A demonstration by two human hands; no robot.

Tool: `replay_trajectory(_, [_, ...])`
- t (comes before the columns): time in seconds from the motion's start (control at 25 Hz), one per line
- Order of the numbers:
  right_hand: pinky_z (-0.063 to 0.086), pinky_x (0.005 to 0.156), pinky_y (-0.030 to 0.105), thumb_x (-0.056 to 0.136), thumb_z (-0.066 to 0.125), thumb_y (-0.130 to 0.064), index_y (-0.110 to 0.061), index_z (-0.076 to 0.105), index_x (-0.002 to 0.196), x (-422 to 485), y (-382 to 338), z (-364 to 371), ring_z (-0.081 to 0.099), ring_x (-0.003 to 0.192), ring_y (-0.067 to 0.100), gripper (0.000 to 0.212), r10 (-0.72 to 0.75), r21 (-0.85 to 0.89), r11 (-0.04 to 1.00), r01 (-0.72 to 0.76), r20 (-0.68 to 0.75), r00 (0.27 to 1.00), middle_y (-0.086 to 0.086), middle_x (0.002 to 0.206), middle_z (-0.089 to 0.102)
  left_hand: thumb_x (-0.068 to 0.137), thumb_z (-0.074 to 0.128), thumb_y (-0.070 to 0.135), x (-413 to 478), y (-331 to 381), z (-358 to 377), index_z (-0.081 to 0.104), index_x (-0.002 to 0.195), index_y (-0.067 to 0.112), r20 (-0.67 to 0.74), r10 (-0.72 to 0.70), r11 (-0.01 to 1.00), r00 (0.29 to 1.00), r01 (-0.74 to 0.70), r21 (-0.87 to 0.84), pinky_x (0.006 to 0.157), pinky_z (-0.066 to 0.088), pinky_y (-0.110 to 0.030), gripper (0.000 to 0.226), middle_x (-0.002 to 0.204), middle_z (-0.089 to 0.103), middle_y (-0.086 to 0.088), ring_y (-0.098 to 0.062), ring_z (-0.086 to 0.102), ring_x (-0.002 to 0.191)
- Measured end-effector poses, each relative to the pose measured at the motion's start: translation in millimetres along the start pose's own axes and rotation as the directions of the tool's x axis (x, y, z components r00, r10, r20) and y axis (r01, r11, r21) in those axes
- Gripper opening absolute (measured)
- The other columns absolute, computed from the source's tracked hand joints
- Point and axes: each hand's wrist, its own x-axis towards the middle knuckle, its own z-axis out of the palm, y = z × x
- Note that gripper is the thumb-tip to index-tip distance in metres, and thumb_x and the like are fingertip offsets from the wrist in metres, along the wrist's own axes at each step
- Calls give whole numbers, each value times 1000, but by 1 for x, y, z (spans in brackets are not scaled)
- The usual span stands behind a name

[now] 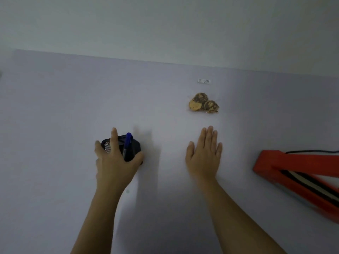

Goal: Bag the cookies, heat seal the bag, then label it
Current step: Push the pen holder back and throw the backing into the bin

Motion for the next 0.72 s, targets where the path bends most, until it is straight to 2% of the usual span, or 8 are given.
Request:
replay_trajectory(0.08, [17, 113, 47, 91, 25, -39, -6, 23, 145, -2, -1, -1, 18, 143, 26, 63, 7, -15, 1000, -7, 4, 1000, 11, 154, 22, 74, 69, 38, 7, 9, 3, 17, 146, 34, -2, 81, 992, 997, -80, -100, 94, 41, -45, 89, 145, 21, -15, -41, 44, 119])
replay_trajectory(0.28, [10, 115, 45, 92, 22, -41, -9, 14, 147, 1, 0, -2, 9, 145, 23, 63, -5, -33, 999, 7, 46, 999, 9, 157, 14, 75, 70, 37, 65, 106, 4, 21, 145, 26, -47, 291, 936, 955, -295, -193, 82, 37, -31, 87, 140, 28, -16, -37, 45, 118])
replay_trajectory(0.48, [10, 115, 45, 92, 24, -41, -10, 12, 147, 0, 1, -2, 8, 145, 22, 64, 1, -16, 1000, 0, 43, 999, 7, 157, 12, 74, 69, 40, 129, 191, 20, 22, 143, 22, 19, 441, 894, 898, -437, -98, 84, 47, -41, 86, 134, 31, -18, -41, 47, 115])
replay_trajectory(0.56, [13, 114, 46, 92, 28, -40, -9, 16, 147, 0, 1, -2, 12, 144, 23, 64, 2, -21, 1000, -1, 25, 1000, 9, 156, 16, 73, 70, 41, 141, 208, 27, 23, 138, 14, -32, 465, 878, 885, -465, -114, 82, 48, -43, 85, 128, 35, -18, -41, 47, 112])
replay_trajectory(0.72, [13, 114, 45, 91, 28, -40, -9, 17, 147, 1, 0, -1, 13, 144, 23, 65, 7, -35, 999, -6, 25, 1000, 8, 156, 17, 73, 69, 50, 158, 224, 36, 24, 134, 8, -163, 478, 850, 863, -502, -159, 78, 42, -38, 86, 125, 36, -17, -38, 45, 110])
